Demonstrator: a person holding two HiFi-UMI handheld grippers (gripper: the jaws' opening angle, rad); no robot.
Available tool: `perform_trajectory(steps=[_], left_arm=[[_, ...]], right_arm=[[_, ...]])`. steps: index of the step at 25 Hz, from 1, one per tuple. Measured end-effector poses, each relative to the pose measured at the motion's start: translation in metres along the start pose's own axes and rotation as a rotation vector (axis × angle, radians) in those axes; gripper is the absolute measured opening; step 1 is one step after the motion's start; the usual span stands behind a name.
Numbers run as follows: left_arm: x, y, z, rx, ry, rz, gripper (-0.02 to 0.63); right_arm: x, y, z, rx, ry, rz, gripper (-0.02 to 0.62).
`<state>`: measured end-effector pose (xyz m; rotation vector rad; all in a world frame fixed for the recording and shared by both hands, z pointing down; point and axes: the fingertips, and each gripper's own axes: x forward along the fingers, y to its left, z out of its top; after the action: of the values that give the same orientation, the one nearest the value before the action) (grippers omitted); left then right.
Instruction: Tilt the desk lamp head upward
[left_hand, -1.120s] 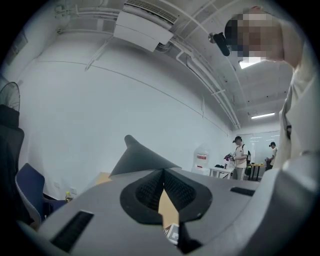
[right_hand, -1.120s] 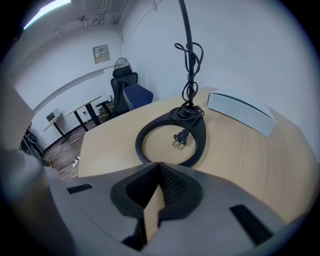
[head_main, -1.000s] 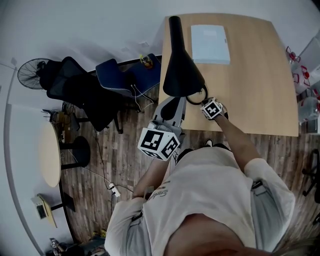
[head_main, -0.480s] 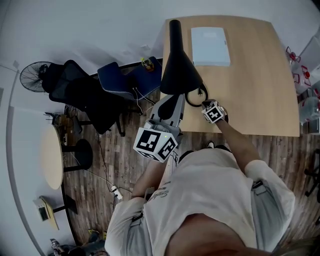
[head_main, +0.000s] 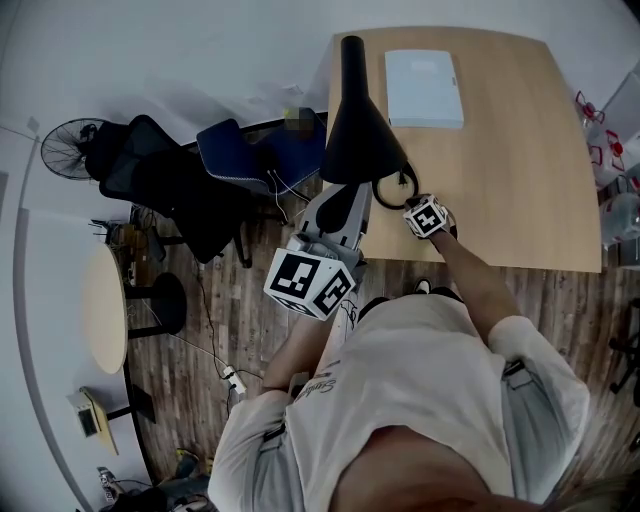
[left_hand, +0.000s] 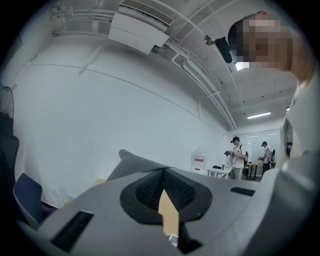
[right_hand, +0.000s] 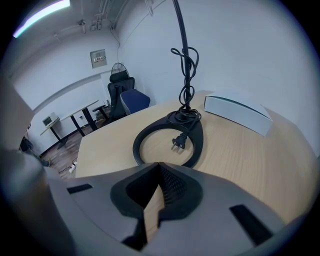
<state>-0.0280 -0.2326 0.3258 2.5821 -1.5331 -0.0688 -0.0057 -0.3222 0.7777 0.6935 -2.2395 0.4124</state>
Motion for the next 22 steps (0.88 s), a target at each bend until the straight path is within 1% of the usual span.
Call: perform_trajectory(steps=[3,5,8,11,18,22], left_arm=[[0.003,0.001,0.008,-0.003,-0.012,-0.019,0.015],[0.006,0.001,0.012,-0.006,-0.018,-0.029,0.015],[0.01,0.0,0.02,0.002,-0.031,-0.036,0.015],[0.013,-0.002,0.031,0.028,-0.047,-0.039,0.015],[0.018,-0.002,0.059,0.086,-0.078,-0.055,0.015],[0.022,-0.003,0.07,0.105,-0.092,-0.059,0.015]], right_arm=[[-0.002,0.005,0.001,-0.063,0.034,-0.011,-0.005],[-0.001,0.007,0.003,-0.086,0.045,-0.011,-0.005],[-0.001,0.008,0.001,-0.1,0.055,-0.007,-0.005],[-0.002,0.007,0.0,-0.116,0.062,-0.006,-0.005],[-0.001,0.007,0.001,-0.108,0.074,0.004,-0.005],[0.001,0.006,-0.001,-0.133,0.081,0.004,-0.005]])
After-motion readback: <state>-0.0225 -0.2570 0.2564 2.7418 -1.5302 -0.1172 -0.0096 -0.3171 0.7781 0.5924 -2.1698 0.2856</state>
